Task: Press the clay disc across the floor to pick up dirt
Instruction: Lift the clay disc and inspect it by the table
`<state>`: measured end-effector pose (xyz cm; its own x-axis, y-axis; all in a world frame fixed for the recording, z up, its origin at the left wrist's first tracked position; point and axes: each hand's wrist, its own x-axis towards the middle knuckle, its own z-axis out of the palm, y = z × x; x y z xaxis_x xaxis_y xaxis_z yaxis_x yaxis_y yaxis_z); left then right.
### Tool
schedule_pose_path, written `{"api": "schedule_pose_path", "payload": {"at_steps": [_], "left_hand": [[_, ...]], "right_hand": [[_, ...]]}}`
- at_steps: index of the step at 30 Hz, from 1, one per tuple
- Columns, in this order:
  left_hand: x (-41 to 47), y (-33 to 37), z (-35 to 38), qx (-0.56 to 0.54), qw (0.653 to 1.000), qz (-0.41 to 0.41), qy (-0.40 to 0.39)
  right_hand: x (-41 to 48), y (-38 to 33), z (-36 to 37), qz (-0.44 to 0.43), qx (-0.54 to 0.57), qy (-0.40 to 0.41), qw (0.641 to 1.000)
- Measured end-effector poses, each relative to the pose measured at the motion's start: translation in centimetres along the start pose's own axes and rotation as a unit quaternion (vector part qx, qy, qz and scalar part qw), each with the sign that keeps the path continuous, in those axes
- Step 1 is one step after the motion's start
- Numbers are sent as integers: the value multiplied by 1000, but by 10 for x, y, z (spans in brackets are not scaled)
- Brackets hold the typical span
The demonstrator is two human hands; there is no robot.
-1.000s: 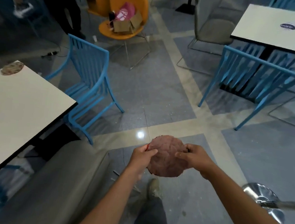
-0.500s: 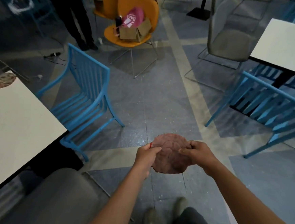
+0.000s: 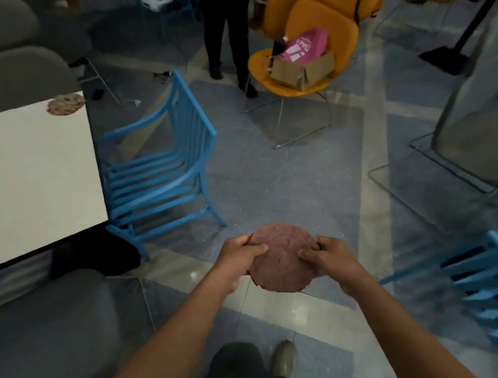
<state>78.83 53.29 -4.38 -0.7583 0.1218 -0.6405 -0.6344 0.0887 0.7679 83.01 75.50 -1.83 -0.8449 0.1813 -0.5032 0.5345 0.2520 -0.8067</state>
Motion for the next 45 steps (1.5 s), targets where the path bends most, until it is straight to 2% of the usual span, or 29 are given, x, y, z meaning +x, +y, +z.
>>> {"api": "schedule_pose_path", "payload": {"at_steps": [8, 13, 24, 35, 41, 45], "left_hand": [[62, 49, 31, -52, 996, -14, 75], [109, 81, 33, -66, 993, -22, 97], [239, 192, 16, -148, 980, -24, 127], [307, 265, -43, -253, 942, 2, 222], [356, 319, -57, -280, 923, 14, 264], [388, 355, -55, -321, 896, 18, 305]], "right_hand": [[103, -42, -38, -14, -46, -67, 997], [165, -70, -44, -16, -70, -78, 994], [329, -189, -33, -38, -135, -121, 983], [461, -296, 20, -82, -175, -224, 955], [551, -358, 36, -107, -187, -261, 941], [607, -397, 45, -113, -203, -309, 922]]}}
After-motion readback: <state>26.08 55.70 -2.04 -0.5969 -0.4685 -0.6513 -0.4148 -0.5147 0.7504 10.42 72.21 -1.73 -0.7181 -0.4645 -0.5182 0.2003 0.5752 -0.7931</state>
